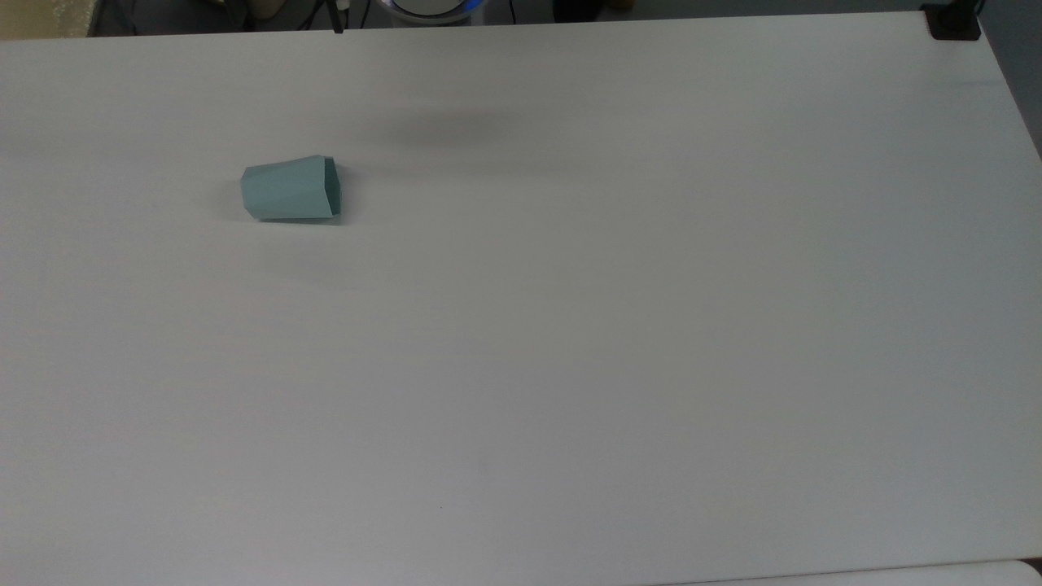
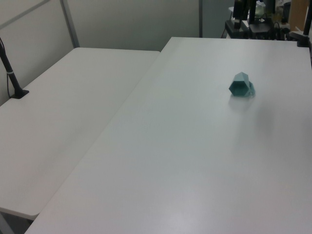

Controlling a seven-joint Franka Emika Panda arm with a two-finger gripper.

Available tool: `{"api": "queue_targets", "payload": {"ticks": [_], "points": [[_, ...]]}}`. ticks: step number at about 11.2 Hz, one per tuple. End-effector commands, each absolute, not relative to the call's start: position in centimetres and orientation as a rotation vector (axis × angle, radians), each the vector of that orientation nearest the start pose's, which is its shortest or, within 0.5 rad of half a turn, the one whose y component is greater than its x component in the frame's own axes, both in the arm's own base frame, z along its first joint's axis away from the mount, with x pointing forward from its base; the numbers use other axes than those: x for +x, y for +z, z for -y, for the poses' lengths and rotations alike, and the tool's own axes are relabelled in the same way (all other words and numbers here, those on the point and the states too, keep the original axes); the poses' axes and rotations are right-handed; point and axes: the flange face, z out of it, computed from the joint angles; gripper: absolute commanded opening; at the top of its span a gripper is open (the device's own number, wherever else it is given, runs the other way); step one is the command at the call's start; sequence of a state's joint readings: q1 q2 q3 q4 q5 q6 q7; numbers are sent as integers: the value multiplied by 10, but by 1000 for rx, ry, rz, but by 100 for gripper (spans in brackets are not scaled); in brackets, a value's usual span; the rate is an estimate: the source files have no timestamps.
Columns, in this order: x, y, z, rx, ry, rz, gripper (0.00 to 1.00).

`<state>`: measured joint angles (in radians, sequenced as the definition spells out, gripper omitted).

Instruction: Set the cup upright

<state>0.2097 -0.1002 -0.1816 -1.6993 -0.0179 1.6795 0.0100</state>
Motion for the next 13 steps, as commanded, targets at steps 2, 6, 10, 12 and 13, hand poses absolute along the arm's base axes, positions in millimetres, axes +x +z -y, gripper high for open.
{"api": "queue_targets", "payload": {"ticks": [2,6,10,12,13], "points": [[519,629,-6,-3205,-21,167,100],[517,628,-3,-3200,-4,119,100],[522,613,-20,-3226,22,119,100],[521,605,-36,-3321,18,75,100],[519,601,-47,-3340,21,63,100]]}}
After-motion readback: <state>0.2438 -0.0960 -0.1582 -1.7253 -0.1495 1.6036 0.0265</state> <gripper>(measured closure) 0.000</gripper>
